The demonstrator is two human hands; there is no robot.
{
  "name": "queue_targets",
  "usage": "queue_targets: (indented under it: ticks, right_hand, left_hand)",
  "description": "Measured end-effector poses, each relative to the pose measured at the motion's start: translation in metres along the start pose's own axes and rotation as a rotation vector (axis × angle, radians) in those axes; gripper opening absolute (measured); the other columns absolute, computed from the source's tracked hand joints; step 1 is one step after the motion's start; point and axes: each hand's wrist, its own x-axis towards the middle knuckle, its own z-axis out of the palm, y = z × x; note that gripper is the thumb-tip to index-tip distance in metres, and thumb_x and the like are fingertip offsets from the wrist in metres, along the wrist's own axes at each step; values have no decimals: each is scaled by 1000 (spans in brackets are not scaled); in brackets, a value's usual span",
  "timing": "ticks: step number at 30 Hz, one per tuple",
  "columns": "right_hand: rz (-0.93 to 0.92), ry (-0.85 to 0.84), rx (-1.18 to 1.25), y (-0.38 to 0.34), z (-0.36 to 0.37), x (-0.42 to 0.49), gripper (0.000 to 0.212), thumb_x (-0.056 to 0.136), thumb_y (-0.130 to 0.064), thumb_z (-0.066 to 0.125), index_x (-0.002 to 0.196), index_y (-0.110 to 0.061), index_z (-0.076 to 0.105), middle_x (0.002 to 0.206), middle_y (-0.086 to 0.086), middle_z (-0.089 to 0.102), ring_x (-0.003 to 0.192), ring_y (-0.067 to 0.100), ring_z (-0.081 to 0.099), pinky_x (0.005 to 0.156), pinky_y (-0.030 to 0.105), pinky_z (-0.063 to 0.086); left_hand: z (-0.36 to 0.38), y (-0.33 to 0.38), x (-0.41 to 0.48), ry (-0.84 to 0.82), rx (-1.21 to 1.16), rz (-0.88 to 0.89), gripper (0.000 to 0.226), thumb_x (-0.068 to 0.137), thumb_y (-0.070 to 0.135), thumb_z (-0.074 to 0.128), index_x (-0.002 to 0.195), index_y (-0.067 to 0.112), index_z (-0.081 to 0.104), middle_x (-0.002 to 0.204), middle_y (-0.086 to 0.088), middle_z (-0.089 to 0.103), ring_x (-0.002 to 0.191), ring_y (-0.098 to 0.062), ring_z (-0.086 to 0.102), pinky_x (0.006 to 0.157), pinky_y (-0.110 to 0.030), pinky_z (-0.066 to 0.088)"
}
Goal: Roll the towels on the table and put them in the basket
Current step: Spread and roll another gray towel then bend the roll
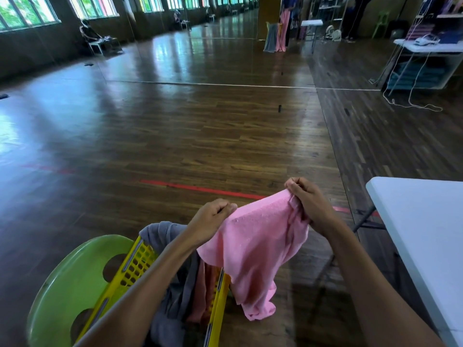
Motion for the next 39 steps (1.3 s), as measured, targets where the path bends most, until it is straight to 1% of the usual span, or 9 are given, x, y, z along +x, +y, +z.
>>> queue_targets:
  ticks: [3, 7, 10, 14, 19, 21, 31, 36, 39]
  right_hand:
    - [-42, -40, -68, -5, 7, -4, 20, 93, -26, 62, 90, -7, 69, 65, 4, 59, 50, 13, 57, 44, 20, 42]
    - [-72, -181, -141, -9, 14, -6, 8, 84, -26, 73, 88, -20, 77, 88, -9, 75, 84, -1, 65, 77, 15, 49]
    - [-71, -294, -145, -5, 23, -8, 24, 81, -33, 76, 100, -20, 76, 101, -6, 74, 102, 7, 67, 91, 26, 51]
    - [-89, -317, -141, 1, 33, -4, 44, 79, -41, 76, 118, -24, 69, 116, -9, 70, 114, 5, 61, 102, 34, 47]
    - [-55, -364, 28, 6, 33, -3, 18, 84, -23, 73, 89, -6, 70, 88, 4, 70, 85, 17, 64, 82, 37, 49]
    - [-81, -358, -19, 7, 34, -3, 15, 84, -26, 71, 81, -12, 68, 84, 2, 66, 82, 15, 59, 78, 34, 46]
    - [-137, -80, -167, 2, -16, -1, 15, 94, -15, 60, 80, -14, 61, 73, -3, 55, 71, 8, 48, 65, 23, 38]
    - [-74, -6, -131, -1, -47, -5, 13, 93, -14, 61, 80, -13, 61, 71, -2, 54, 66, 7, 48, 58, 15, 39]
    - [-60, 60, -135, -3, -62, 3, 12, 92, -11, 62, 81, -10, 63, 73, 2, 55, 69, 10, 49, 59, 15, 40]
  left_hand:
    - [7, 9, 2, 140, 38, 17, 39, 102, 29, 43, 64, 24, 40, 61, 12, 42, 56, 1, 40, 56, -17, 32]
    - [12, 19, 8, 179, 24, 67, 40, 102, 27, 44, 63, 23, 40, 58, 11, 40, 55, -2, 40, 56, -22, 31]
    - [17, 32, 14, 141, 9, 98, 41, 102, 28, 45, 62, 20, 40, 58, 11, 39, 55, -2, 37, 57, -24, 31]
    - [20, 39, 18, 77, -20, 126, 42, 102, 32, 45, 72, 3, 49, 66, 5, 43, 62, -6, 40, 61, -28, 33]
    - [17, 39, 17, 31, -36, 118, 41, 101, 35, 45, 68, 11, 46, 64, 6, 40, 60, -6, 38, 61, -29, 33]
    - [16, 34, 14, -16, -48, 92, 42, 99, 43, 47, 70, 12, 49, 64, 7, 42, 60, -5, 39, 60, -27, 34]
    - [2, -24, 2, -213, -14, 47, 36, 96, 36, 54, 67, 16, 52, 66, 3, 43, 63, -9, 40, 62, -32, 34]
    - [-2, -27, 8, -181, 68, -10, 35, 98, 33, 51, 68, 15, 54, 66, 1, 48, 63, -10, 45, 62, -29, 36]
    - [4, -16, 30, -133, 163, -27, 46, 97, 37, 53, 56, 19, 43, 55, 7, 42, 53, -6, 39, 54, -21, 31]
